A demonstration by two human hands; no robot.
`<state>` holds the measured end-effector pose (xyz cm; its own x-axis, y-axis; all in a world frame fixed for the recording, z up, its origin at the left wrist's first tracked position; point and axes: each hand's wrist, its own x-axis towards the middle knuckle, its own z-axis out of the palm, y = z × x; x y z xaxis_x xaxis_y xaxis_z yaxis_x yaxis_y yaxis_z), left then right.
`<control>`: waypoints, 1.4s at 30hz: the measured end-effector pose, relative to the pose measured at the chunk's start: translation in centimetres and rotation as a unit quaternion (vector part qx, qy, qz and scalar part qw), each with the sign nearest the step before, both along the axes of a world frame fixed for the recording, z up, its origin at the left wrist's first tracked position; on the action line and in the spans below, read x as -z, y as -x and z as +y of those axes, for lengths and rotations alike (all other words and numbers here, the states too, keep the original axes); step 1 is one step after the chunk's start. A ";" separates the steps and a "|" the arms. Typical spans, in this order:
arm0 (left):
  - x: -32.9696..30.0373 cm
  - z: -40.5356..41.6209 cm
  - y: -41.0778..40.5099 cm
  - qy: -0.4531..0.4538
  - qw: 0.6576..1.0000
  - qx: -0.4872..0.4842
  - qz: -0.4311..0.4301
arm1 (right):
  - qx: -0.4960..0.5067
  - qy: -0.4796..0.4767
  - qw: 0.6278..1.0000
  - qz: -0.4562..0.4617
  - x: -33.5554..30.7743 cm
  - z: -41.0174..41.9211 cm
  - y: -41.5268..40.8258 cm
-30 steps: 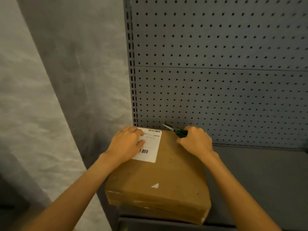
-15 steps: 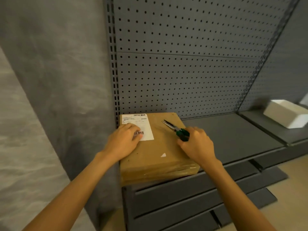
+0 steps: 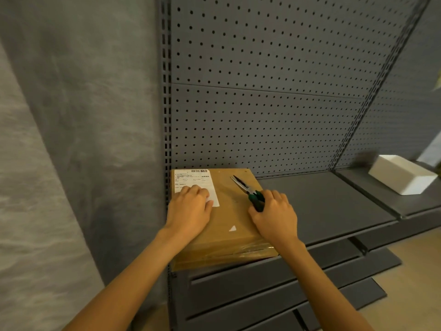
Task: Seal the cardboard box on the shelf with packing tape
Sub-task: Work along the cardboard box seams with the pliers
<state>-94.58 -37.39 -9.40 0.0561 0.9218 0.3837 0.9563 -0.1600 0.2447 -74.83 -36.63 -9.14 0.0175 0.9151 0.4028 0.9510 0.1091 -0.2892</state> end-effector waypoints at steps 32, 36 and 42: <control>0.3 2.3 -1.8 0.016 0.999 -0.027 0.023 | -0.125 0.114 0.985 -0.027 -2.7 2.7 -3.6; 0.2 2.2 -1.8 0.020 0.999 -0.030 0.023 | -0.134 0.134 0.979 -0.076 -3.6 2.0 -4.4; 0.3 2.3 -1.8 0.026 0.999 -0.033 0.025 | -0.134 0.123 0.975 -0.128 -4.1 1.9 -4.1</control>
<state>-92.76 -35.09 -9.68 0.0136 0.9428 0.3330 0.9757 -0.0854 0.2018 -70.71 -34.70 -5.04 -0.3080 0.9424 0.1306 0.9423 0.3211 -0.0945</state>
